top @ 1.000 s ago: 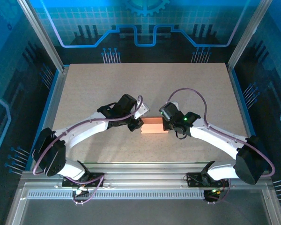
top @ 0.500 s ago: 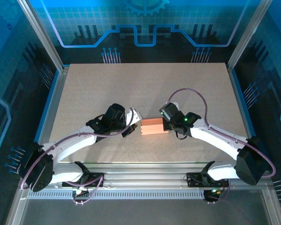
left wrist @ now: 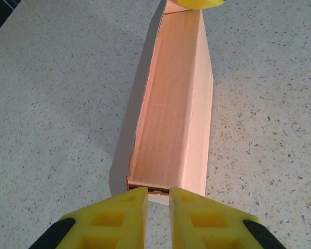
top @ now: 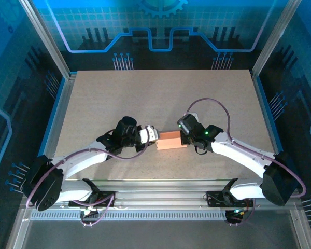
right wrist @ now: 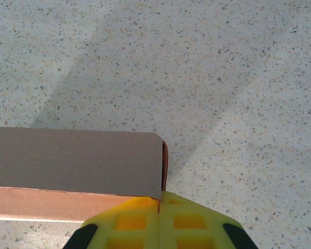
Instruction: Fold the paper box
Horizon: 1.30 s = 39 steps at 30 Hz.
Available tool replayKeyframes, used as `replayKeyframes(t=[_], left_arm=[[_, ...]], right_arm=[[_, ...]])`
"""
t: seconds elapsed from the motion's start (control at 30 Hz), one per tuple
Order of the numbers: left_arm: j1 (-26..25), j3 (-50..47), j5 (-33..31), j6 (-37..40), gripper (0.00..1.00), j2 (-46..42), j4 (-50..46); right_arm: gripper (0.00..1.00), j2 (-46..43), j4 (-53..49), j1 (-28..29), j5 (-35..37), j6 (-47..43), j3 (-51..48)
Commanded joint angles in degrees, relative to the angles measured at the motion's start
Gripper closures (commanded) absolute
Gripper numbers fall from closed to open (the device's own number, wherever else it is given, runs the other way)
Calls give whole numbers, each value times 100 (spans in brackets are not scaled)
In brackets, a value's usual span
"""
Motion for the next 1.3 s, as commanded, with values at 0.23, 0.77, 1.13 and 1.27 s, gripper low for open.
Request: replayKeyframes(t=[0.23,0.77,1.13,1.27], left_arm=[[57,-44,-116,261,63,201,381],[340,-328,134,153,63,-18,849],[342,-265,77,196,75,150,484],[352,-247,82,175,80,130,399]], right_arm=[[100,-82,80,91,-70,-7,-59],[100,59,130,91,-125,-33,-6],[100,81,133,96,-128,-25,2],[100,91,166,93,-147,-15,2]])
